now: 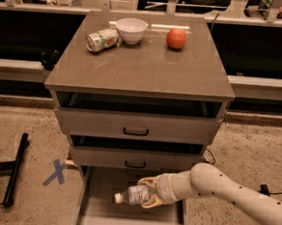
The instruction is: Pick blue plastic bottle from bottom drawer and place on counter
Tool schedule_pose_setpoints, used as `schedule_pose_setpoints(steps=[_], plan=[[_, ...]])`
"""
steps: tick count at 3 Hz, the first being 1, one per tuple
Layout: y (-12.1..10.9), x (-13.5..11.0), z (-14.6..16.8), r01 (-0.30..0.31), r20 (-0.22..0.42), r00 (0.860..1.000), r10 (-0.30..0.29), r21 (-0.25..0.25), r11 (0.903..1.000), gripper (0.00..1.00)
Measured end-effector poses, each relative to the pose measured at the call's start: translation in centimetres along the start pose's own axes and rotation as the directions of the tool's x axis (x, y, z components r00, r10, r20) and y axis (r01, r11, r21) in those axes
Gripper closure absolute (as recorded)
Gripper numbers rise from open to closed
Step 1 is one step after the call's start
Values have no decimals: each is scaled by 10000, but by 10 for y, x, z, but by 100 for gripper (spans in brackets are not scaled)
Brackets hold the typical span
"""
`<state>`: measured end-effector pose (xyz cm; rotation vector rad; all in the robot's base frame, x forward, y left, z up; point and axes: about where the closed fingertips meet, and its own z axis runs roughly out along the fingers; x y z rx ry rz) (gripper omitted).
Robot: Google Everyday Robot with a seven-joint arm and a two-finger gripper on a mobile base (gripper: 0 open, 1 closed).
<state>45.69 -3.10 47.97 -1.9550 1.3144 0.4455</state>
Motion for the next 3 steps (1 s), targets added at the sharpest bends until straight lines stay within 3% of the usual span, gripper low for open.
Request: schedule_pose_setpoints(steps=[2, 3], plan=[[-62, -32, -75, -221, 461, 9988, 192, 638, 9977, 100], [-62, -33, -76, -199, 513, 9985, 166, 650, 9977, 100]])
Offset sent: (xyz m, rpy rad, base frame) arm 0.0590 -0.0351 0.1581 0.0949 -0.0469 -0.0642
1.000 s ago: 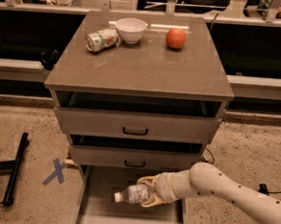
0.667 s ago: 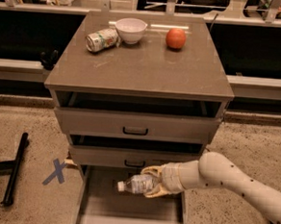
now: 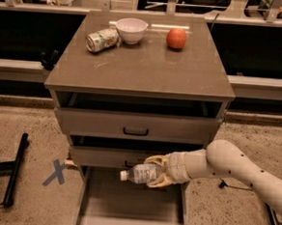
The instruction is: Pick blue plastic bottle from bottom drawer and place on counter
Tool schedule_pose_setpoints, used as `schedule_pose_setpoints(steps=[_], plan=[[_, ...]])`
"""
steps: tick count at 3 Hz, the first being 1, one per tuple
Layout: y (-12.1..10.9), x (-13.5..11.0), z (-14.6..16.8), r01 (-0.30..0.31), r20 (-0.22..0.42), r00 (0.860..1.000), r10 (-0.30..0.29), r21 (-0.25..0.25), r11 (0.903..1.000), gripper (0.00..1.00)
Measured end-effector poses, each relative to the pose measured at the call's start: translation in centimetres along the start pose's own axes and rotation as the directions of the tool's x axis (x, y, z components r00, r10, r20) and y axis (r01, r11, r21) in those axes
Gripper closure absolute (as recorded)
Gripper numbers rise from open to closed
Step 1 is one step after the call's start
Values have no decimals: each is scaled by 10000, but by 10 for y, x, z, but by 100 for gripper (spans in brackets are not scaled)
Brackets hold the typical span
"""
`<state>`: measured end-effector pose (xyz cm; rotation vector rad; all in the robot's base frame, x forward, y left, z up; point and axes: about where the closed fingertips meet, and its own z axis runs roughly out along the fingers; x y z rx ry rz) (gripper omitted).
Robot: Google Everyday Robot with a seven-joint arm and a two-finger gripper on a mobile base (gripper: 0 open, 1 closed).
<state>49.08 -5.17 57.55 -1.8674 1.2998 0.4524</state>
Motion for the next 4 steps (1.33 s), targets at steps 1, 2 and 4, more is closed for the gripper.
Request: schedule_pose_setpoints(steps=[1, 2, 4], plan=[[-2, -2, -2, 59, 139, 9999, -60, 30, 10000, 100], [-21, -16, -27, 409, 392, 9984, -419, 264, 9988, 100], [-85, -57, -96, 1185, 429, 9918, -1204, 426, 9920, 100]])
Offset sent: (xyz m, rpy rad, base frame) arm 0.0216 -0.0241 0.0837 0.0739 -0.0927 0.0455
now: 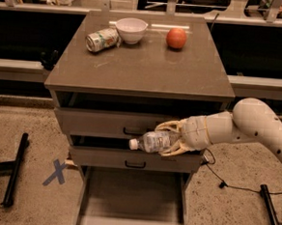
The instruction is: Pick blue plastic bottle from bottom drawer and place on counter
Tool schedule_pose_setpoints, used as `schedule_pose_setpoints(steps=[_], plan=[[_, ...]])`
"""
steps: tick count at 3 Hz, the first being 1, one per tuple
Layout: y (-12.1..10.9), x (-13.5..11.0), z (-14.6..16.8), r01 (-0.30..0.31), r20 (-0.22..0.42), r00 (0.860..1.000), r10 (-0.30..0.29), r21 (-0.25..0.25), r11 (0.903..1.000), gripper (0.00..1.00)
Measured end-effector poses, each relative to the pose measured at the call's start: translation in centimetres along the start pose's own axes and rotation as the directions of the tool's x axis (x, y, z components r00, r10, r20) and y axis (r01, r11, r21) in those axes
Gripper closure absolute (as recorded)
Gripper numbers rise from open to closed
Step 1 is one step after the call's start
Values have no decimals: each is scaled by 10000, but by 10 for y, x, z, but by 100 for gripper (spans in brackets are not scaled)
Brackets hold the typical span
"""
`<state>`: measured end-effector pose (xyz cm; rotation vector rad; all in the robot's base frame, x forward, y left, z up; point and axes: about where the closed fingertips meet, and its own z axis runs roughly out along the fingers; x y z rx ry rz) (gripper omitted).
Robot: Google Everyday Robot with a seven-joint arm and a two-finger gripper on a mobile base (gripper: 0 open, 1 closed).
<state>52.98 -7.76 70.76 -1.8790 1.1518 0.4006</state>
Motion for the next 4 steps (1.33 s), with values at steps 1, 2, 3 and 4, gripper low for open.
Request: schedule_pose_setpoints(steps=[1, 2, 3, 4], plan=[[0, 0, 0, 0, 0, 10000, 0, 0, 10000, 100], [-13, -22, -17, 164, 34, 9999, -164, 151, 9998, 100], [-34, -58, -44, 516, -52, 9987, -514, 435, 9977, 100], [-62, -84, -67, 687, -236, 9975, -672, 677, 9953, 100]])
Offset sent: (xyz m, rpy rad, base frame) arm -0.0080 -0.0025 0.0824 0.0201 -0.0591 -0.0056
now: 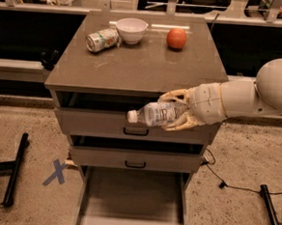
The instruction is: Pick blue plastic bottle from bottom drawer and place on counter
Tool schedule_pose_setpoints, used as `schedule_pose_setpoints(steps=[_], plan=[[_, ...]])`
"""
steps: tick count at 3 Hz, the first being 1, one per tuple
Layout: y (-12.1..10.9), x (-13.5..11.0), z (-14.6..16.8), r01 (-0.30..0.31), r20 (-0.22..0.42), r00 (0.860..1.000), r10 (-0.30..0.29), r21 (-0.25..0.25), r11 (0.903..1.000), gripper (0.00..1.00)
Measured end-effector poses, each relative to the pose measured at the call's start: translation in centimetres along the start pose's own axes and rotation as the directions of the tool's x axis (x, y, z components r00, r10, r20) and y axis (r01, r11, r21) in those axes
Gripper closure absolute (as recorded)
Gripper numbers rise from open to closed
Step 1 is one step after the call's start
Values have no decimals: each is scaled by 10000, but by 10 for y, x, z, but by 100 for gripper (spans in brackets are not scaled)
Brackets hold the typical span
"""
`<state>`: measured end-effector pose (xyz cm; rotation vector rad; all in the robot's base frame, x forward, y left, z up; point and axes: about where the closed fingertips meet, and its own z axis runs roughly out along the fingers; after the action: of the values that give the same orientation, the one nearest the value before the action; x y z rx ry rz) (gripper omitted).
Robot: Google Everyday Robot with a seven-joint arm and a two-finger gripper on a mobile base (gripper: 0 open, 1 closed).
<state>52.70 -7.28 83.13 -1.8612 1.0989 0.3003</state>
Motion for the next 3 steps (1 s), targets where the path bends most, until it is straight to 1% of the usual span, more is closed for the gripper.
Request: schedule_pose_setpoints(steps=[1, 2, 3], plan=[[-10, 2, -3, -70, -18, 10000, 70, 20, 10000, 100], [-47, 7, -15, -264, -247, 9993, 270, 268, 9993, 100], [-75, 17, -20, -658, -517, 9963, 681, 442, 9969, 100]])
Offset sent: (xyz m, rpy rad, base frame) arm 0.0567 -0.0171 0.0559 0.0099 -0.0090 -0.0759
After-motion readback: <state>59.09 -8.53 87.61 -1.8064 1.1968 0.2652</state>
